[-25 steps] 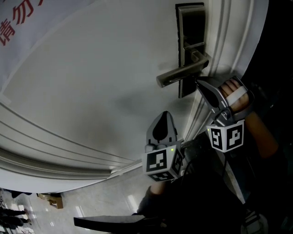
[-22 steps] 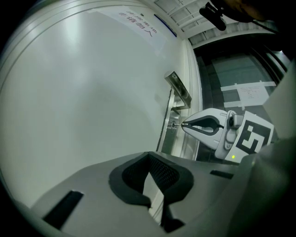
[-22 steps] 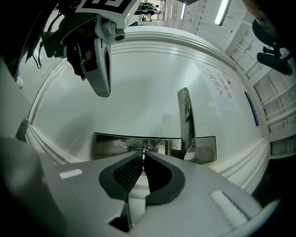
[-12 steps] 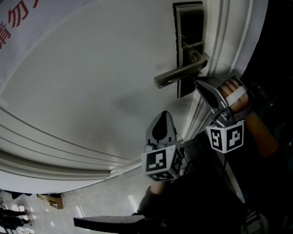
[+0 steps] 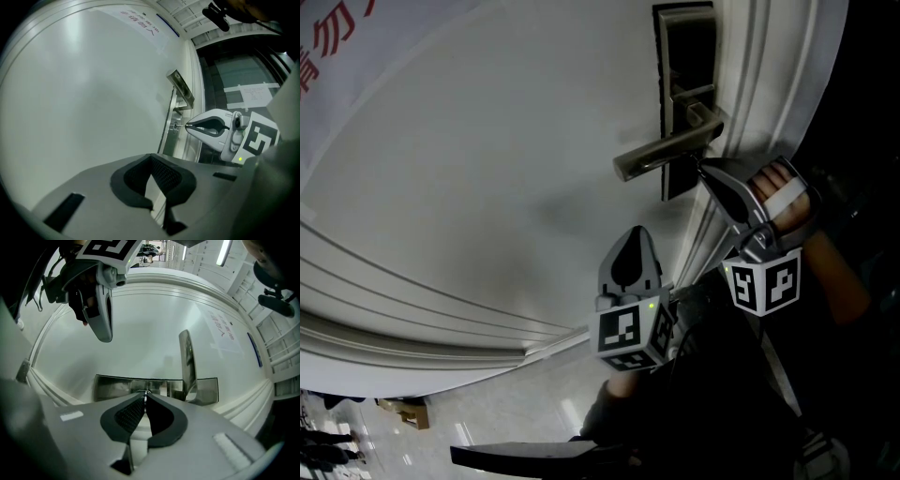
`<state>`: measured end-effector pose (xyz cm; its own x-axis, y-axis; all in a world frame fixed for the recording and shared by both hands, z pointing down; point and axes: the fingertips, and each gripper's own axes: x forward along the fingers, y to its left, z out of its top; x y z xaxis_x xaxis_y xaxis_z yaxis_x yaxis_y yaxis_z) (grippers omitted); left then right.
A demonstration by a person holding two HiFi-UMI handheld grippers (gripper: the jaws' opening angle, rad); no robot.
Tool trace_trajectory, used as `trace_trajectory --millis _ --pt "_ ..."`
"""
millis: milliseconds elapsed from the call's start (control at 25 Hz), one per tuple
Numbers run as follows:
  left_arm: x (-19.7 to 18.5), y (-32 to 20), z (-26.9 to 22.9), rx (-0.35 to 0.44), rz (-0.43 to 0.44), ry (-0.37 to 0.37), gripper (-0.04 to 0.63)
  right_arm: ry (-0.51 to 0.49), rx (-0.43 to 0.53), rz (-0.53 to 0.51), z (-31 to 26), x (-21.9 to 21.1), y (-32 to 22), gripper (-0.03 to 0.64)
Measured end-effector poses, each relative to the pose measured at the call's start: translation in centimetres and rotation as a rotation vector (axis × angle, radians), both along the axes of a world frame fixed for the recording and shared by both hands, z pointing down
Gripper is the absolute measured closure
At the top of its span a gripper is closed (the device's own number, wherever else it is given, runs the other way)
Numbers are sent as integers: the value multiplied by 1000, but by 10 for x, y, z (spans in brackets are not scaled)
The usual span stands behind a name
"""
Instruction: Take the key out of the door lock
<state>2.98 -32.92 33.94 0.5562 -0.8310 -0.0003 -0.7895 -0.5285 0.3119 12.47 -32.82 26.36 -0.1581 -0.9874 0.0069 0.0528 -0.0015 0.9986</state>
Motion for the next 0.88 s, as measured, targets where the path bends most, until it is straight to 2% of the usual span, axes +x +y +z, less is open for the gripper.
trace_trajectory --millis 880 --pt "-2 4 -1 -9 7 2 595 -2 -5 12 0 -1 1 604"
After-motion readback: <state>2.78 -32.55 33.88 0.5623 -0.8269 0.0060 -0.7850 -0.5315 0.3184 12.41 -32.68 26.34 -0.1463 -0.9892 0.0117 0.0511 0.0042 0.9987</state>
